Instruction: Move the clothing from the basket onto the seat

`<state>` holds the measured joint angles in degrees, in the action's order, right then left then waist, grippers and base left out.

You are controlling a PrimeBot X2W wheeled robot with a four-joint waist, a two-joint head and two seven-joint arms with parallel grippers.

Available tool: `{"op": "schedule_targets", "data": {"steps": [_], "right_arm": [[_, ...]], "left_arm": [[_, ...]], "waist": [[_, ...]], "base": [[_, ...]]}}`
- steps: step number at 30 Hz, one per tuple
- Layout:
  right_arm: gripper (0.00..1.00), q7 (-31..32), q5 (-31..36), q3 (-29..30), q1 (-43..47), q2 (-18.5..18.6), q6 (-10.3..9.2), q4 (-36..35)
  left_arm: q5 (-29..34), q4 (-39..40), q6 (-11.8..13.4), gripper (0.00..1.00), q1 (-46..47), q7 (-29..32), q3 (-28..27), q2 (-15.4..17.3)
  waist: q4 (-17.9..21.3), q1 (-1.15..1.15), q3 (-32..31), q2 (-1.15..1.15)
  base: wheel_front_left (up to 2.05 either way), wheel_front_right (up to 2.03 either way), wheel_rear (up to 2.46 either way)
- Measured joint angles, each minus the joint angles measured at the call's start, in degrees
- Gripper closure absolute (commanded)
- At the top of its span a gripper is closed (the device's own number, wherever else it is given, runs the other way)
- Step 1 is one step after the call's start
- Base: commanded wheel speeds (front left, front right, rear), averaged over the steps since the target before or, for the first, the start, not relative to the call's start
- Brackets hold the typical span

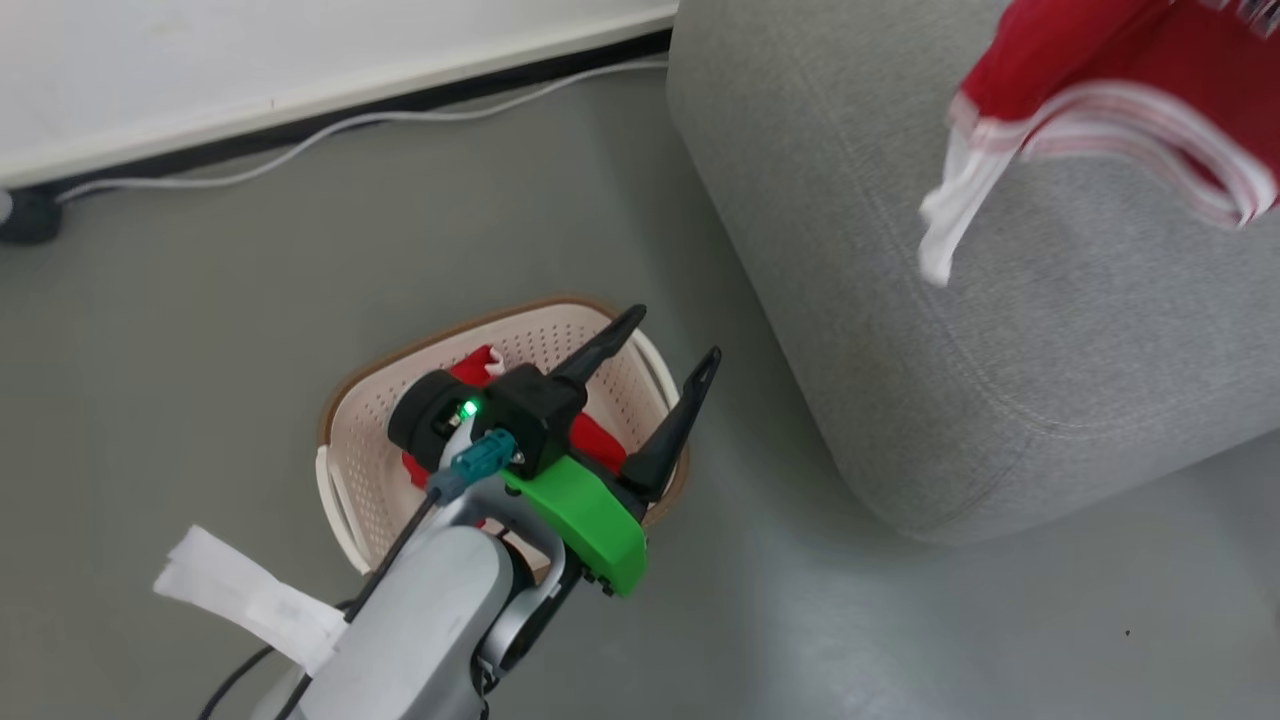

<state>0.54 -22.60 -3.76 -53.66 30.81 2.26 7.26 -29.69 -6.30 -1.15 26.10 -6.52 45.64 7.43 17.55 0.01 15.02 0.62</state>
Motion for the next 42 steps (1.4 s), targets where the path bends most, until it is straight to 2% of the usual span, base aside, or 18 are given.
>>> {"op": "schedule_targets", "data": {"steps": [7, 11, 12, 16, 24, 34, 42], "right_arm": [[1.00, 3.6, -0.4, 4.5, -10.9, 4.9, -2.89, 4.9], [1.00, 5.2, 1.6, 5.3, -13.2, 8.4, -3.48, 8.4], [1.00, 5.5, 1.7, 5.5, -13.4, 8.7, -3.97, 8.8], [1.00, 5.6, 1.5, 5.4, -15.6, 8.6, -3.93, 11.0], [1.00, 3.6, 0.3, 5.8, -15.4, 5.4, -4.46, 15.9], [1.00, -2.2, -1.7, 4.1, -6.1, -2.8, -4.30, 24.3], [1.00, -6.0, -2.4, 2.5, 1.6, -8.3, -3.80, 31.8]], "left_arm": [[1.4, 2.1, 0.2, 0.00, 1.9, 1.3, -0.5, 1.9], [1.7, 2.8, 0.1, 0.00, 2.2, 2.0, -0.4, 2.5], [1.7, 3.1, 0.1, 0.00, 2.2, 2.3, -0.5, 2.7], [1.8, 4.3, 0.2, 0.00, 2.2, 3.0, -1.2, 4.1], [2.3, 6.1, 0.9, 0.00, 2.2, 4.5, -1.6, 5.7], [2.4, 7.6, 1.2, 0.00, 2.3, 6.3, -1.9, 7.3], [2.4, 8.3, 1.2, 0.00, 2.4, 7.0, -1.9, 7.7]], "waist": [[-3.0, 0.01, 4.9, 0.00], [-4.9, 0.01, 7.1, 0.00], [-5.3, 0.00, 7.7, 0.00], [-6.3, 0.00, 9.9, 0.00], [-5.8, 0.00, 13.7, 0.00], [-3.2, 0.00, 16.7, 0.00], [-3.0, 0.00, 17.5, 0.00]], "base": [[0.00, 0.00, 0.00], [0.00, 0.00, 0.00], [0.00, 0.00, 0.00], [0.00, 0.00, 0.00], [0.00, 0.00, 0.00], [0.00, 0.00, 0.00], [0.00, 0.00, 0.00]]}}
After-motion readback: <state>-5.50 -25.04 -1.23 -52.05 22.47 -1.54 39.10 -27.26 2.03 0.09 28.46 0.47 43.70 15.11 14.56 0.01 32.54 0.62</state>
